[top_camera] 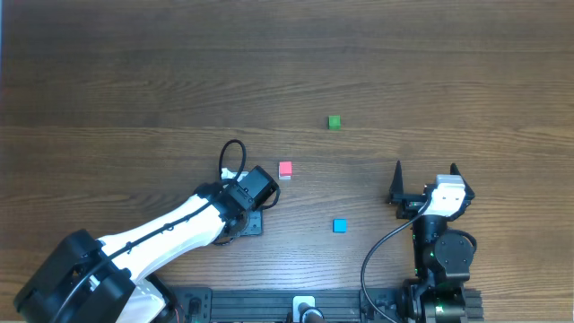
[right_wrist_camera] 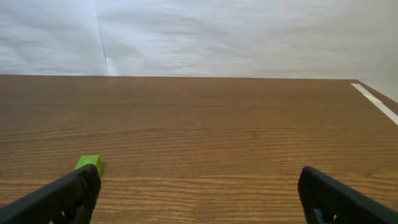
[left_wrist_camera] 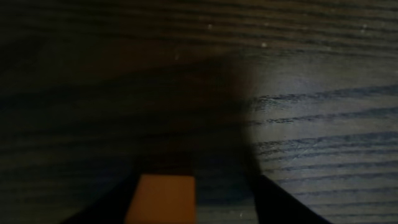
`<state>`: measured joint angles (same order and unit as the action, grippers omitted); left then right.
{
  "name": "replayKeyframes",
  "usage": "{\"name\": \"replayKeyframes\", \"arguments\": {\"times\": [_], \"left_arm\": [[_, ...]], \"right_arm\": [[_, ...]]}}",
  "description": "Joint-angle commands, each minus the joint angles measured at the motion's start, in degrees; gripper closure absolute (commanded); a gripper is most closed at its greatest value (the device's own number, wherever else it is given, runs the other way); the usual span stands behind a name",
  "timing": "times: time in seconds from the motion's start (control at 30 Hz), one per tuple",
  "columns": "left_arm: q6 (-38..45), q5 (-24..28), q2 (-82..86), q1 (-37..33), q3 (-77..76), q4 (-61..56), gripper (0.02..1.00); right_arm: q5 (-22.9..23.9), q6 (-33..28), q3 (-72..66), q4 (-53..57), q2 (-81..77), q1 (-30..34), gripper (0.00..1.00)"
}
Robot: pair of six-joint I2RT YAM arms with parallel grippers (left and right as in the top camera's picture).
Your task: Stack Cubes
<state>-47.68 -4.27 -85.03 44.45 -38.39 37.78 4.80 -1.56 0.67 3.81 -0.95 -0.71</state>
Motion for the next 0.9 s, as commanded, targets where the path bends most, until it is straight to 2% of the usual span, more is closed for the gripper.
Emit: {"name": "replayKeyframes", "arguments": {"times": [0.03, 0.33, 0.9], "left_arm": [[1.22, 2.01, -0.98, -0.31, 0.63, -0.72, 0.511], [2.32, 2.84, -0.98, -0.31, 0.63, -0.70, 0.573], [2.49, 3.82, -0.98, -0.31, 0.63, -0.09, 0.746]], "right_arm": [[-0.50, 0.00, -0.35, 0.07, 0.24, 0.39, 0.009], [-0.50, 0.00, -0.35, 0.09, 0.24, 0.39, 0.009], [-0.50, -0.02, -0.35, 0.07, 0.24, 0.39, 0.007]]}}
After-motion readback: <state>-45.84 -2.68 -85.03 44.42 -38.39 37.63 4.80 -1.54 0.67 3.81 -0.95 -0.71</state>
